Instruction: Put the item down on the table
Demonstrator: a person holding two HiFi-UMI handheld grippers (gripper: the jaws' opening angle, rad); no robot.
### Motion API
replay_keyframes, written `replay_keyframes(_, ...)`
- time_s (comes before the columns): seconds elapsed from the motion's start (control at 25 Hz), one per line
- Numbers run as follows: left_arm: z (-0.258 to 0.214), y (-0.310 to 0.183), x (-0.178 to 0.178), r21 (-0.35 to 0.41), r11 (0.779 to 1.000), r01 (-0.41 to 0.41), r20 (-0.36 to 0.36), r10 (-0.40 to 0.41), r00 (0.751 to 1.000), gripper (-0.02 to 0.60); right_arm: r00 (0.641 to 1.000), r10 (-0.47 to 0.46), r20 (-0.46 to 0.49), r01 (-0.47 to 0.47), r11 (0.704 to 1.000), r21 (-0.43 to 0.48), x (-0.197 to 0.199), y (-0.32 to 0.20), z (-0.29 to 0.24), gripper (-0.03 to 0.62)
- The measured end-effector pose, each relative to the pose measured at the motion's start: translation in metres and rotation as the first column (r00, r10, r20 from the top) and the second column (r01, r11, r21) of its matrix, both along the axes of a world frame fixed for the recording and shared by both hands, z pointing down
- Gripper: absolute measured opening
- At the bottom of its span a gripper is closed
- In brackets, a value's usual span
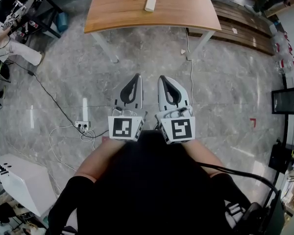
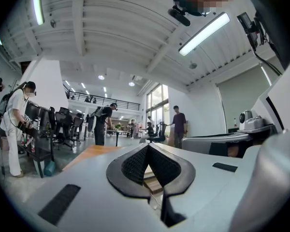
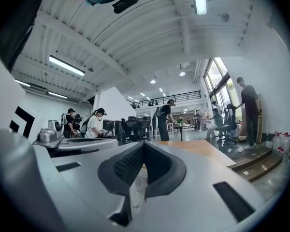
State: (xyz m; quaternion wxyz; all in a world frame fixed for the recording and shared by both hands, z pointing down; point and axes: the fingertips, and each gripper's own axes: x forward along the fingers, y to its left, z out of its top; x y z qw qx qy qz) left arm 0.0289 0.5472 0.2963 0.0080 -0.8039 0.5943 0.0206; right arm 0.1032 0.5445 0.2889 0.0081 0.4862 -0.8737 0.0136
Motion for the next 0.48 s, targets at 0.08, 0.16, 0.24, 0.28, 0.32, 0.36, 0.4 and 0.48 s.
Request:
replay_keyframes(0.08, 0.003, -0.005, 0.004, -0.003, 1.000, 0.016, -0.002, -0.016, 1.000, 0.003, 0.999, -0.023, 0.024, 0.023, 1.000, 0.013, 0.006, -0.006, 0.002, 0.012)
replay_keyframes(0.16, 0.008, -0.013, 0.007, -0.013, 0.999, 0.036, -0.006, -0.036, 0.999, 0.003, 0.997, -0.046, 0.059, 0.046, 0.999, 0.011, 0.013, -0.016, 0.004, 0.012)
replay_keyframes(0.24, 0.013, -0.025, 0.007, -0.028, 0.998, 0.054, -0.011, -0.054, 0.998, 0.003, 0.996, -0.058, 0.074, 0.059, 0.998, -0.006, 0.019, -0.030, 0.007, 0.012)
replay_keyframes(0.28, 0.016, -0.032, 0.007, -0.035, 0.998, 0.059, -0.012, -0.059, 0.998, 0.003, 0.995, -0.061, 0.073, 0.063, 0.998, -0.015, 0.019, -0.038, 0.009, 0.012)
replay_keyframes(0.32, 0.019, -0.040, 0.006, -0.042, 0.997, 0.061, -0.013, -0.061, 0.998, 0.003, 0.995, -0.064, 0.070, 0.066, 0.998, -0.023, 0.019, -0.046, 0.012, 0.012)
replay_keyframes(0.36, 0.021, -0.048, 0.005, -0.045, 0.997, 0.060, -0.014, -0.061, 0.998, 0.003, 0.996, -0.066, 0.065, 0.069, 0.997, -0.031, 0.017, -0.054, 0.016, 0.012)
replay_keyframes(0.4, 0.024, -0.058, 0.003, -0.046, 0.997, 0.058, -0.014, -0.058, 0.998, 0.003, 0.996, -0.068, 0.058, 0.070, 0.997, -0.038, 0.015, -0.064, 0.019, 0.012)
replay_keyframes(0.48, 0.028, -0.082, -0.001, -0.043, 0.998, 0.048, -0.012, -0.049, 0.999, 0.003, 0.997, -0.067, 0.048, 0.070, 0.996, -0.049, 0.008, -0.087, 0.027, 0.012)
